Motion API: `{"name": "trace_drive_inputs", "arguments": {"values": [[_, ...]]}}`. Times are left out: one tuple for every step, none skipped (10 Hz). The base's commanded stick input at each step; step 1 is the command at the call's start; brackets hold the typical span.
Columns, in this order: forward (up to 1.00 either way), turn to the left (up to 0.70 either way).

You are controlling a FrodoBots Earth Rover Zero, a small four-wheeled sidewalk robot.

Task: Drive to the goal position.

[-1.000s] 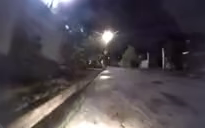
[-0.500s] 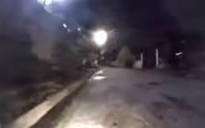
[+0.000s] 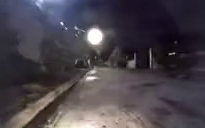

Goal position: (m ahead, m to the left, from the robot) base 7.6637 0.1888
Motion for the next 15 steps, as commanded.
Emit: {"name": "trace_drive_inputs", "arguments": {"values": [[0.50,0.00],[0.50,0.00],[0.50,0.00],[0.50,0.00],[0.50,0.00],[0.50,0.00],[0.50,0.00],[0.50,0.00],[0.50,0.00],[0.50,-0.08],[0.50,-0.33],[0.50,-0.50],[0.50,-0.50],[0.50,-0.50],[0.50,-0.50]]}}
